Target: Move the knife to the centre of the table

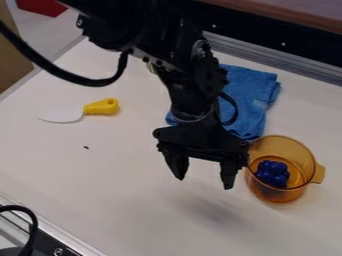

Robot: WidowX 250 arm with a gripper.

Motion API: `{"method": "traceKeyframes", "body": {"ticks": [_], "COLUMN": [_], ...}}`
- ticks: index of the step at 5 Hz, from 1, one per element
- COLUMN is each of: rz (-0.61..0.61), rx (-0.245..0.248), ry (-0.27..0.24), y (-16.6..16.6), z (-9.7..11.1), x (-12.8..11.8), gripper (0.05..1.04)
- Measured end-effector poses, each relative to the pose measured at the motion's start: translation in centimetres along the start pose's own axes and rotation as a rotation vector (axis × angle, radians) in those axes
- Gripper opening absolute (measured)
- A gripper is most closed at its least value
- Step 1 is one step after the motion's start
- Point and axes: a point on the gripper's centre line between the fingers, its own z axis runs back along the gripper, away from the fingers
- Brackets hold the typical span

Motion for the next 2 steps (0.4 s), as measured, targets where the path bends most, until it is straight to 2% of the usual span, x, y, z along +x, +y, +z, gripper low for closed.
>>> {"method": "traceKeyframes", "body": {"ticks": [1, 2], "rz": [0.000, -0.123], "rx": [0.010, 0.086], "ry": [0.022, 0.029], "y": [0.2, 3.0], "z": [-0.4, -0.2], "x": [-0.4, 0.2], "gripper": [0.999, 0.999]}}
